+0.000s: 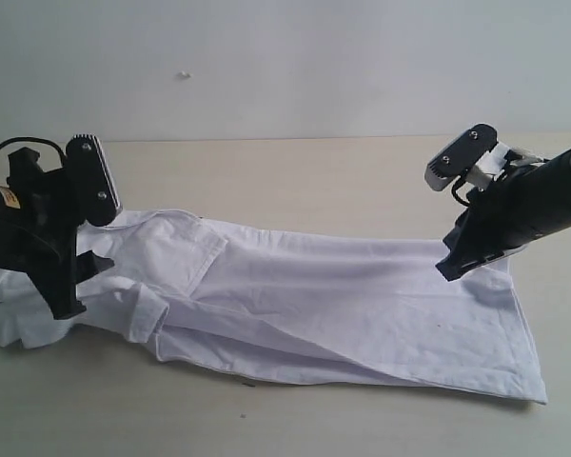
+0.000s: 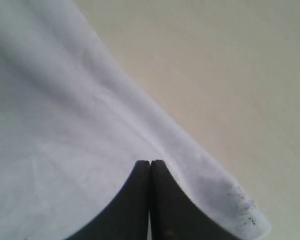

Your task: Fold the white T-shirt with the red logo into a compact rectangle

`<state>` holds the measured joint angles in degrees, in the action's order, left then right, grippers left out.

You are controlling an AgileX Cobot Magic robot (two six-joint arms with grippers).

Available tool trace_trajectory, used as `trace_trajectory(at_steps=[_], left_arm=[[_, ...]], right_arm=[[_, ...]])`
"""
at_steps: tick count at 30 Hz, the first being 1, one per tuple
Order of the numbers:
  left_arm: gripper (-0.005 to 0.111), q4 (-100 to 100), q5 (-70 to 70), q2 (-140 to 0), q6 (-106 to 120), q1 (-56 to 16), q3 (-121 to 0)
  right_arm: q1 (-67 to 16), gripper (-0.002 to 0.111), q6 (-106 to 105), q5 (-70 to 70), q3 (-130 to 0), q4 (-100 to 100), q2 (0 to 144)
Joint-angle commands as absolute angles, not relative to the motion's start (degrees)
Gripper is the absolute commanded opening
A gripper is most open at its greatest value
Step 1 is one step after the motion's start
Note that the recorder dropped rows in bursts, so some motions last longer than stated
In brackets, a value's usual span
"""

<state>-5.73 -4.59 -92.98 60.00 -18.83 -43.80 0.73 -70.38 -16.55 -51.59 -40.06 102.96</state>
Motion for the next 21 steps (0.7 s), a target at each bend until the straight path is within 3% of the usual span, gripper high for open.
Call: trace_trajectory(at_steps=[1, 4, 9, 19, 21], left_arm=[[0.051, -5.7, 0.0, -93.3, 59.7, -18.4, -44.1], [0.035, -5.8, -4.1, -93.1, 59.7, -18.4, -44.1], [0.039, -4.1, -13.2, -92.9, 60.0, -17.2, -44.1], [0.039, -5.3, 3.1, -105.7, 57.9, -15.2, -44.1], [0.037, -7.1, 1.0, -108.0, 57.6, -15.2, -44.5]], right_arm=[[0.6, 0.0, -72.0, -18.2, -51.9, -40.2, 102.5], [0.6, 0.0, -82.2, -24.7, -51.9, -41.9, 102.7], [0.6, 0.0, -90.6, -28.8, -51.9, -47.9, 105.6], [0.6, 0.0, -90.3, -29.0, -51.9, -47.9, 106.2], [0.6, 0.0, -90.3, -29.0, -51.9, -47.9, 106.2]])
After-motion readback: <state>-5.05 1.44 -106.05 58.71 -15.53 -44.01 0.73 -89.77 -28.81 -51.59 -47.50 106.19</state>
